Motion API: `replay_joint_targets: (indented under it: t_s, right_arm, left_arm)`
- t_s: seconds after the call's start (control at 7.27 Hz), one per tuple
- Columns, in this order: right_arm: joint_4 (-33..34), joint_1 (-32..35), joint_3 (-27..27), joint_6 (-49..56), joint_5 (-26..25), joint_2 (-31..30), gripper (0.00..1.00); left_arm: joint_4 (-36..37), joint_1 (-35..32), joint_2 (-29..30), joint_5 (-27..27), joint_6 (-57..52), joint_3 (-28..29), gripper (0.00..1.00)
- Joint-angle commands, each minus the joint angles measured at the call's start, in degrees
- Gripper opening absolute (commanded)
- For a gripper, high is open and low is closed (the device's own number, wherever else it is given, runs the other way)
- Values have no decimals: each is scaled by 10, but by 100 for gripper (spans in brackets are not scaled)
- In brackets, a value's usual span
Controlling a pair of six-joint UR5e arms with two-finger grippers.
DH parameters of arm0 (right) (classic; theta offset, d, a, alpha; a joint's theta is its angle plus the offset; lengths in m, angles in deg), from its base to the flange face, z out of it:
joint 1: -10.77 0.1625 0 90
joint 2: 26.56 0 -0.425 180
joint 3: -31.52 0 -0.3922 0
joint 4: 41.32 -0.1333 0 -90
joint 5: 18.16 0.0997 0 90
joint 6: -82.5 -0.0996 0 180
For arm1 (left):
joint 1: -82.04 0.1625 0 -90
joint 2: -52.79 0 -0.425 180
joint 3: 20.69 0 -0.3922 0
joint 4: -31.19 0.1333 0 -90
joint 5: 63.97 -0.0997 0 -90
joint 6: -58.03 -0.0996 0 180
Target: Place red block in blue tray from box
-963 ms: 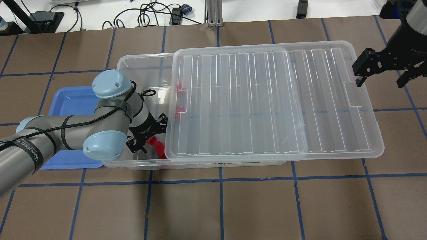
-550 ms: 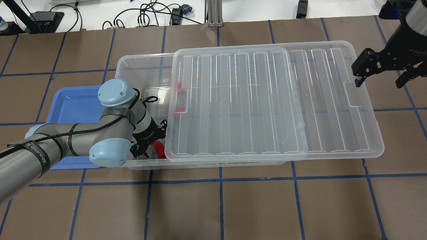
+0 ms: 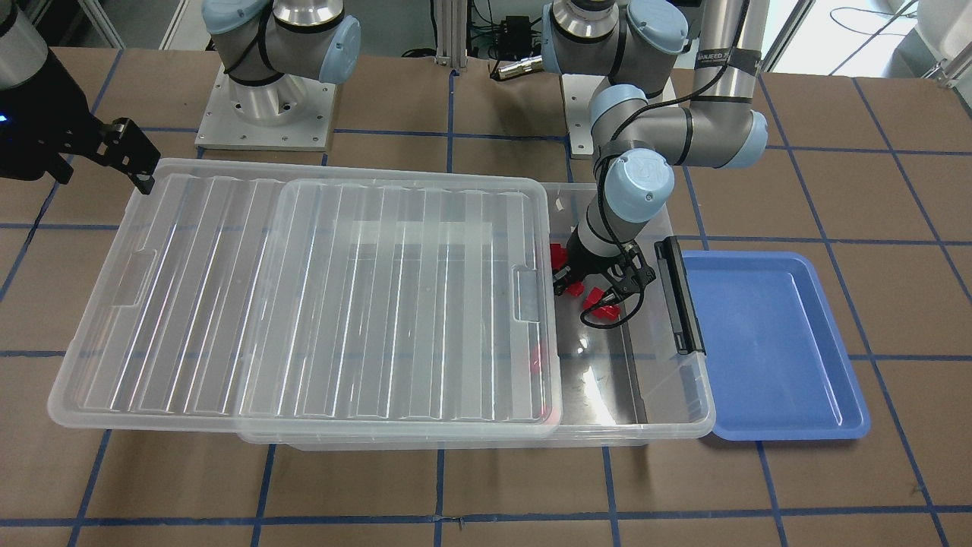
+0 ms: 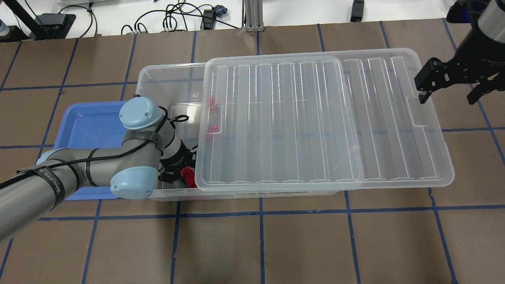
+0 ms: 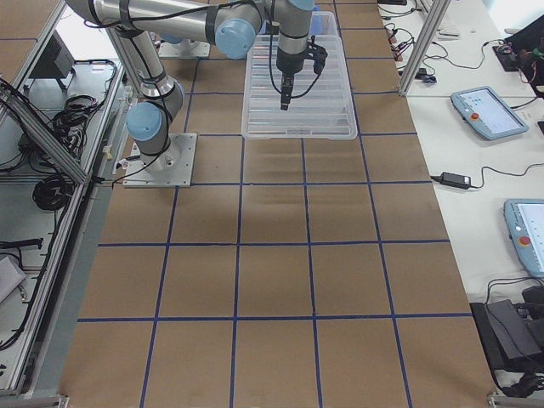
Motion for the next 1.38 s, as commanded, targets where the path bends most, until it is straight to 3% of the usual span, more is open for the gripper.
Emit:
replay_joint_targets:
  t_s: [0.0, 0.41, 0.69, 0.96, 1.24]
  right_arm:
    - [1, 36, 0, -9, -2, 2, 100]
    - [5, 35, 1, -2, 6, 2, 100]
    - [8, 35, 6, -2, 0, 4, 100]
    - [7, 35, 1, -6, 5, 2, 100]
    - [4, 35, 2, -2, 8, -2, 100]
  left_arm:
    - [0, -2, -5, -5, -7, 6, 0]
    - [-48, 3, -54, -5, -10, 43, 0]
    - [-197, 7, -86, -13, -82, 144, 0]
    - [-329, 12, -97, -37, -146, 282, 0]
    - [-366, 83, -87, -62, -311, 323, 0]
